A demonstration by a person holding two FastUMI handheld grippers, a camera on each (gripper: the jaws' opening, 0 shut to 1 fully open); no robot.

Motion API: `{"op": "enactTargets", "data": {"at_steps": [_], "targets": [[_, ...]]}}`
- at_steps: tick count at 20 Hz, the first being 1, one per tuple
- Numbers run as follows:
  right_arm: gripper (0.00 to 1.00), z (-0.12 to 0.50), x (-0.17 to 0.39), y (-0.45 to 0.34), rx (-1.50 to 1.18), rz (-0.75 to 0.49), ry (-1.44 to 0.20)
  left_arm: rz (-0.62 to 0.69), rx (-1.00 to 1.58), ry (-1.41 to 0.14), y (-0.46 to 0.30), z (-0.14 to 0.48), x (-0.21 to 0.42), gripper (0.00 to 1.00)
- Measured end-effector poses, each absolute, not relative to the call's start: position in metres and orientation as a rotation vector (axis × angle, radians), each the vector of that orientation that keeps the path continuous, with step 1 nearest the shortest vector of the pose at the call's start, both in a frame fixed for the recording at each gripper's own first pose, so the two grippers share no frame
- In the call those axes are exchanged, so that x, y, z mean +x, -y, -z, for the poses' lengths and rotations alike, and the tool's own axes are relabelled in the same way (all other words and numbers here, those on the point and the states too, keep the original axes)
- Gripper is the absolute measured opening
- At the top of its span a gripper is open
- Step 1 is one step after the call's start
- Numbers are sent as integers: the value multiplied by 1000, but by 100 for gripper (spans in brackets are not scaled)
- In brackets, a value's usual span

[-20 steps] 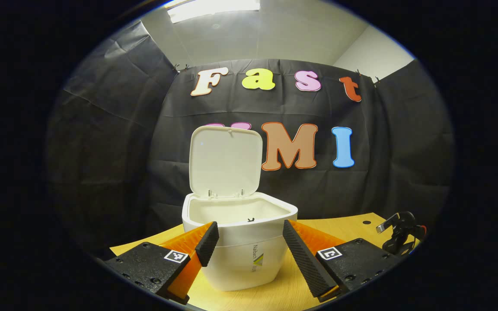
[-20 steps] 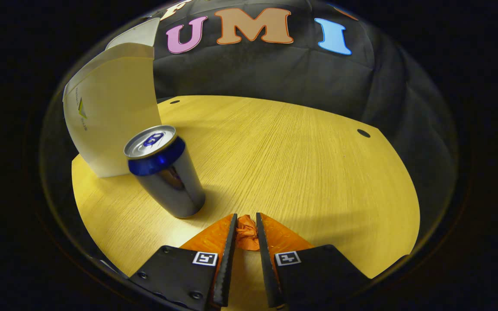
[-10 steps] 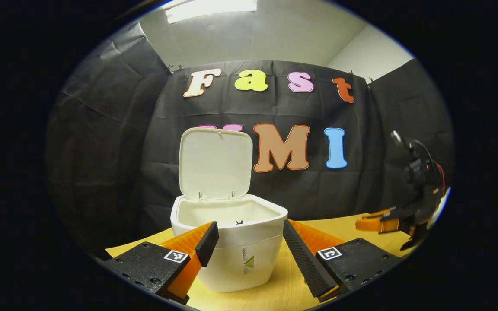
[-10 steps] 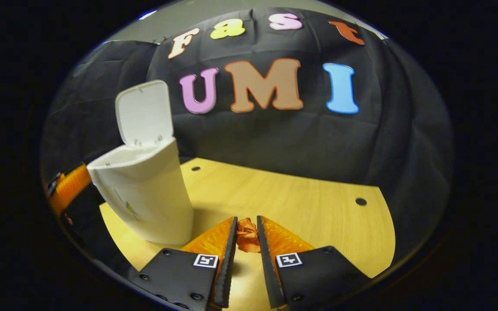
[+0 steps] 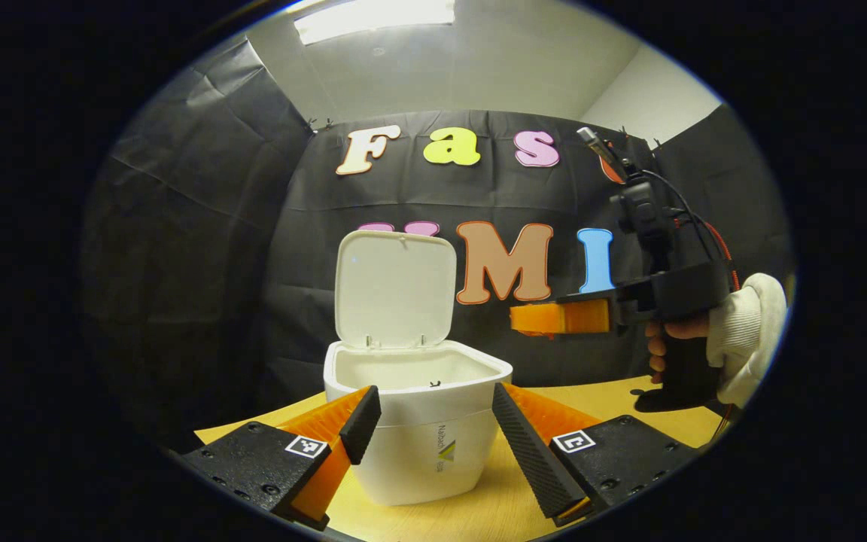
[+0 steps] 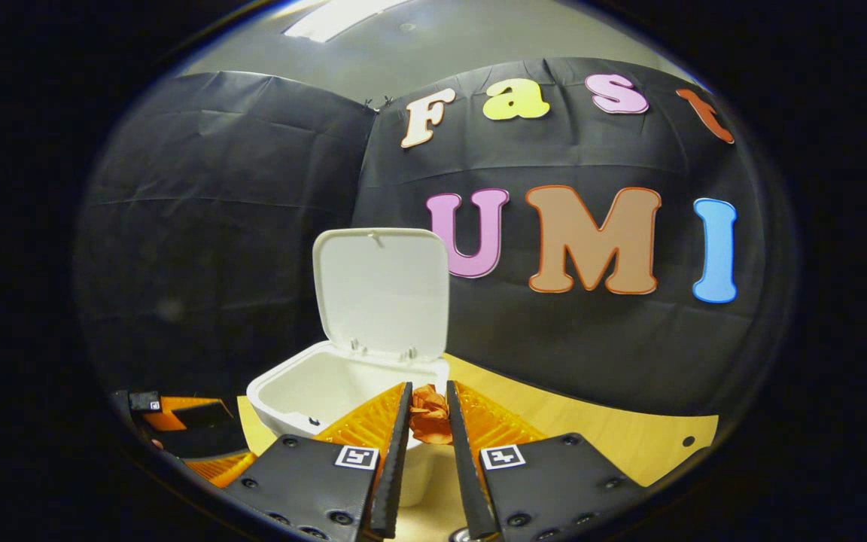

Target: Press the lid of the desktop garbage bin to open it, pick up the crumpled paper on the desktop and throw it into the bin, then pick up the pop can on the desktop and drop it into the bin, and finally close the garbage bin lid.

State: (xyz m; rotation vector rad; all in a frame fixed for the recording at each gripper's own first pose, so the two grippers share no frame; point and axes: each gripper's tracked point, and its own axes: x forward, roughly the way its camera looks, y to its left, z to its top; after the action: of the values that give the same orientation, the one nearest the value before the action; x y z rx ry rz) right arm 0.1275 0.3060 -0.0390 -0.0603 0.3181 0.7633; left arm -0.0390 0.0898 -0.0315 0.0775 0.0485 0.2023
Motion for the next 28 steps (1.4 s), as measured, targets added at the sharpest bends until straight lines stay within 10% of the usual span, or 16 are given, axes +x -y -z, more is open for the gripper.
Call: {"op": "enactTargets", "data": {"at_steps": [12,17,28], "targets": [[42,63,144,-372,-62,-833,-356,-303,97,-33,-115,21,-68,94],[99,66,145,-372,-46,-836,-352,-280,99,-40,-103,23,-63,94],[98,7,165,-237,13,-630,-208,-75,67,-94,-30,57,-26,94]]}}
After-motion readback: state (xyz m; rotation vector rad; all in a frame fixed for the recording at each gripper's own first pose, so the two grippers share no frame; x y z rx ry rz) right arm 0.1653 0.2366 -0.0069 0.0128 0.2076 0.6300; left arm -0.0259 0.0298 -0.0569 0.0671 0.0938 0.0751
